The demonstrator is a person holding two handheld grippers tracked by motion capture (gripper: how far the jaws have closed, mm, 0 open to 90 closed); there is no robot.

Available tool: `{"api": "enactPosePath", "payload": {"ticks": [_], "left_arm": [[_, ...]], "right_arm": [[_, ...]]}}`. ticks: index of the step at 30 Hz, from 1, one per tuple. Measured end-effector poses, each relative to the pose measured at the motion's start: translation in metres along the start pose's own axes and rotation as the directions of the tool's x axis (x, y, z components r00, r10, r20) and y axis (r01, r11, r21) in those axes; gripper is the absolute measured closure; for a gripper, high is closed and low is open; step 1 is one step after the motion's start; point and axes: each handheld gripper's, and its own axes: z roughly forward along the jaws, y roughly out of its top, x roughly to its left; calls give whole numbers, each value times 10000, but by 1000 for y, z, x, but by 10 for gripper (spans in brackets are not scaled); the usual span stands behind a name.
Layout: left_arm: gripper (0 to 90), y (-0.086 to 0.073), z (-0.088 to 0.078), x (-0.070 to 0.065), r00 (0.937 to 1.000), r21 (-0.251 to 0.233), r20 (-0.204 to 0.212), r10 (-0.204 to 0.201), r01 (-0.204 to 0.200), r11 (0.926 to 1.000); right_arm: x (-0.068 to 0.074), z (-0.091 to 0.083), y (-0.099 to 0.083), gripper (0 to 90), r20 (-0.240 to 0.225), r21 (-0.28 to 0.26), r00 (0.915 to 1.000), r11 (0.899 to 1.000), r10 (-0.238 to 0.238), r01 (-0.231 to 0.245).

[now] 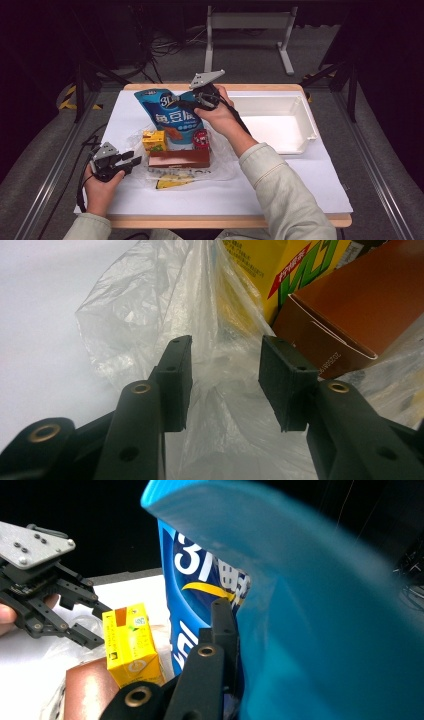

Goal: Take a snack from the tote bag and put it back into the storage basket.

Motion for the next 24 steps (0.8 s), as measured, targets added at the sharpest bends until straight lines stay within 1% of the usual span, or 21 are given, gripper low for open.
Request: {"api": "enactPosePath", "payload": {"ticks": [5,8,11,17,20,24], "left_arm": [[571,0,0,0,10000,10,-1,-37,37,10000],[571,0,0,0,10000,25,-19,54,-54,10000],[571,0,1,0,10000,19,-10,-6,6,10000],[571,0,1,0,10000,31,-12,-9,9,10000],[571,0,1,-1,10000,38,-13,1,-1,10000],[571,0,1,-1,10000,51,-38,28,-27,10000]], "right_arm": [[0,-9,6,900,-89,-379,9999,9992,144,-147],[1,-14,12,900,-169,-521,9997,9985,166,-174],[2,-19,17,900,-219,-661,9996,9977,155,-169],[6,-26,27,900,-197,-889,9998,9960,-38,21],[7,-29,32,900,-198,-1084,9998,9941,-95,73],[8,-31,35,900,-230,-1252,9997,9921,-53,24]]}}
